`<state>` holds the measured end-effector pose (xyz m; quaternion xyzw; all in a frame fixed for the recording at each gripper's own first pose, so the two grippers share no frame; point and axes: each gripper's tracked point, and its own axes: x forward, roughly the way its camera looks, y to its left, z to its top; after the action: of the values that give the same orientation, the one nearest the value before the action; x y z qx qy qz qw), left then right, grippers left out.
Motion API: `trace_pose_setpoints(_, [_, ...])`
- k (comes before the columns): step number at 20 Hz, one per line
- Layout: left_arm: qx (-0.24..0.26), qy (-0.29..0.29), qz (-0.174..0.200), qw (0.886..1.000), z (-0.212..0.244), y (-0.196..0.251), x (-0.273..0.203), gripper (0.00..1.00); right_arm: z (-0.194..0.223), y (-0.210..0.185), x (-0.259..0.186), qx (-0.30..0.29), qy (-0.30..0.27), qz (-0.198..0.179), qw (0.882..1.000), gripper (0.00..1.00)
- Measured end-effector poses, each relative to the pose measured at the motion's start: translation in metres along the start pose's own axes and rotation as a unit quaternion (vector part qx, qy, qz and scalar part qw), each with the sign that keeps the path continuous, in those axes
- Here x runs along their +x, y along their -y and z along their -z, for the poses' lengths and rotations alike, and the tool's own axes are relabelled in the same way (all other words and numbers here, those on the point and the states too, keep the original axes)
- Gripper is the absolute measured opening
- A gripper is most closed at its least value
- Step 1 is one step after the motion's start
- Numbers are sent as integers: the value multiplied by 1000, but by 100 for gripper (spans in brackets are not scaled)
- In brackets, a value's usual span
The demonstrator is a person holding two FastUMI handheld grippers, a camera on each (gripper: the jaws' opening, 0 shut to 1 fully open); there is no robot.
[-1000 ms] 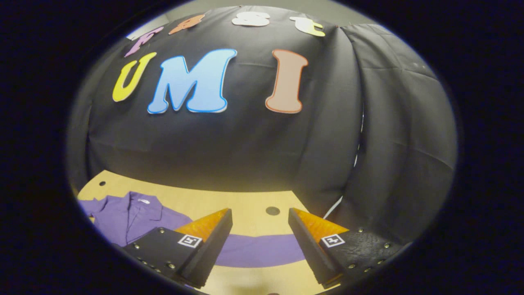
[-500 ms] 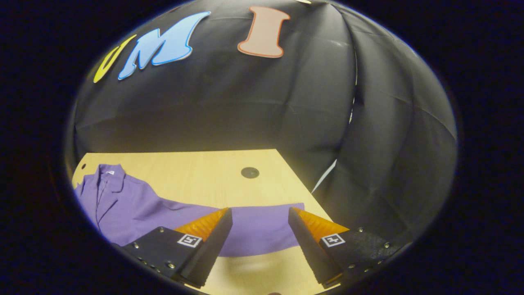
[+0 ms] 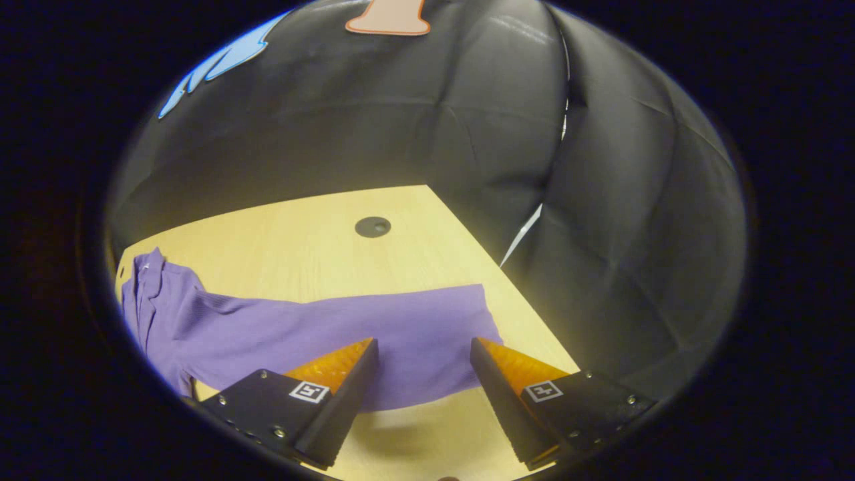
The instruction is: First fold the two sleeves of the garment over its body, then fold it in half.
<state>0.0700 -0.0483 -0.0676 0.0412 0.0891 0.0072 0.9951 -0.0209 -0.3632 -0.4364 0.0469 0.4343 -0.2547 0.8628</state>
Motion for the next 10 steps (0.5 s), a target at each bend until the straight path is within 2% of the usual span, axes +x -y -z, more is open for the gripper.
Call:
trace_pose_setpoints(3, [0, -6, -8, 1000, 4, -3, -1, 94, 14, 4, 7, 1, -32, -1, 999, 91])
trace_pose_setpoints(7, [1, -9, -19, 1000, 5, -11, 0, 94, 27, -1, 10, 9, -46, -15, 999, 93])
trace_pose_setpoints(10, [-1, -10, -20, 1000, 6, -9, 0, 94, 27, -5, 9, 48, -49, -31, 997, 94])
